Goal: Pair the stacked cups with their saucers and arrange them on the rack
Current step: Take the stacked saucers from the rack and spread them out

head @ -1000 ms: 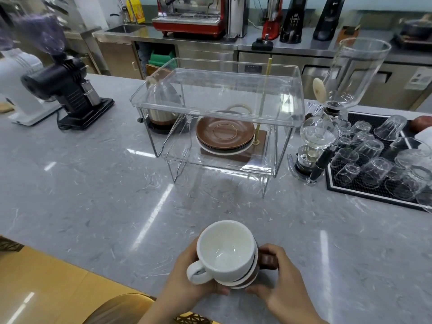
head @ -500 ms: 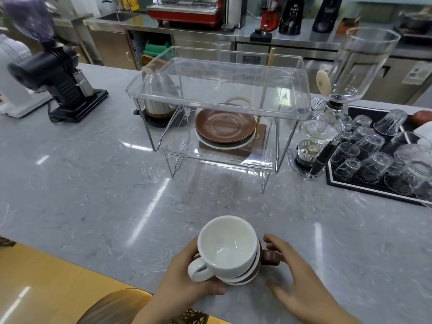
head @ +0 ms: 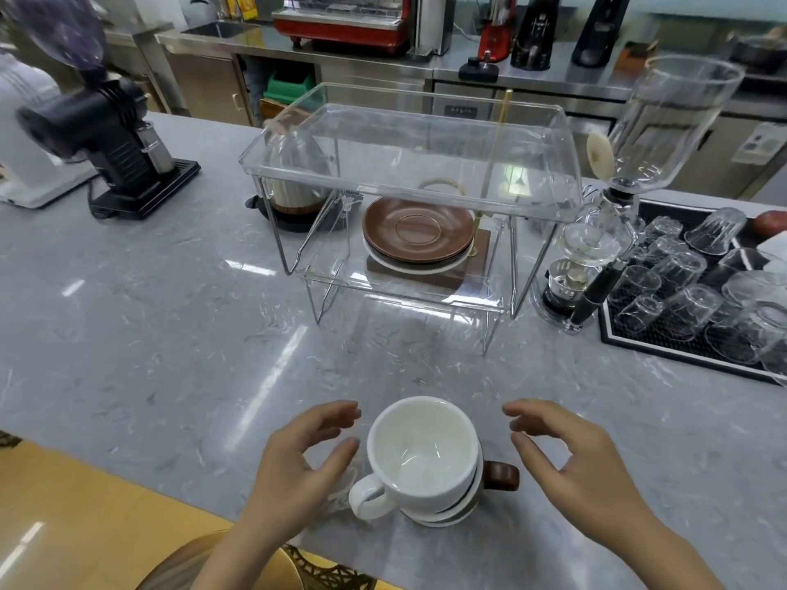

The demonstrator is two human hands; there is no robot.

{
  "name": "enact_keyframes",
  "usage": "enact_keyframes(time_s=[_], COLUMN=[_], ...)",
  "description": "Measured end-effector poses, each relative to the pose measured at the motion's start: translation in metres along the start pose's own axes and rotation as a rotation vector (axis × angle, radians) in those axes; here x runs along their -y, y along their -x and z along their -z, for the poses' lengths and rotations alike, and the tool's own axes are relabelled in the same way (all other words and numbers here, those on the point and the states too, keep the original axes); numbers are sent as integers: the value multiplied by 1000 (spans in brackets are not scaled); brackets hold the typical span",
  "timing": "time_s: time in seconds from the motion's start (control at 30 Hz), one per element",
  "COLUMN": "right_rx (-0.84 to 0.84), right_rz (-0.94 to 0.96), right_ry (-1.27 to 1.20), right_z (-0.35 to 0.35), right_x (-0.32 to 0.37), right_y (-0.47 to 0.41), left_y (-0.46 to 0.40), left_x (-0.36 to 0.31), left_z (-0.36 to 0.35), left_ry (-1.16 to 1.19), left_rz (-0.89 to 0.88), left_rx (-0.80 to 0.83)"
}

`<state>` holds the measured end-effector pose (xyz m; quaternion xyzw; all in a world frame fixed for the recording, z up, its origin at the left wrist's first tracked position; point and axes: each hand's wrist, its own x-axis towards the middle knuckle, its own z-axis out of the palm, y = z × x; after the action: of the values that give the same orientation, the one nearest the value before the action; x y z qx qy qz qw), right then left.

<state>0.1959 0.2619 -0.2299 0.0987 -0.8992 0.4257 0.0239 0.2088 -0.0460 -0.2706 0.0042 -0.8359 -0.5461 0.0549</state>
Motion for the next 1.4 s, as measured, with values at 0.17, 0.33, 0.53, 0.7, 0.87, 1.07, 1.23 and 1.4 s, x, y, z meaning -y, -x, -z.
enact_keyframes(time_s=[0.17,0.33,0.53,0.7,0.87,1.07,1.23,1.4], right_rx=[-14,-17,-65,-148,-266,-343,-346,-384], right_rz=[45,82,151,195,200,100,-54,-135], right_ry=[-33,-91,-141,-135,-83,-68,-38,-89], right_z=[-7,-16,-22,-27,-30,-36,-41,-41], right_x=[12,27,48,65,72,65,55,48], right_y=[-27,-60,-103,-139,-175,-210,-228,-236], left_y=[-26,-57,-103,-140,-181,-220,-240,-252], left_x=[-12,-24,-44,-63,-70,-65,-62,-67], left_z=[2,4,3,1,-2,-8,-13,-9], left_ry=[-19,15,90,70,-65,-214,-244,-266], left_rz=[-94,-130,-188,-274,-289,-235,-48,13], left_rx=[-49,-77,-135,-159,-204,-278,-296,-199])
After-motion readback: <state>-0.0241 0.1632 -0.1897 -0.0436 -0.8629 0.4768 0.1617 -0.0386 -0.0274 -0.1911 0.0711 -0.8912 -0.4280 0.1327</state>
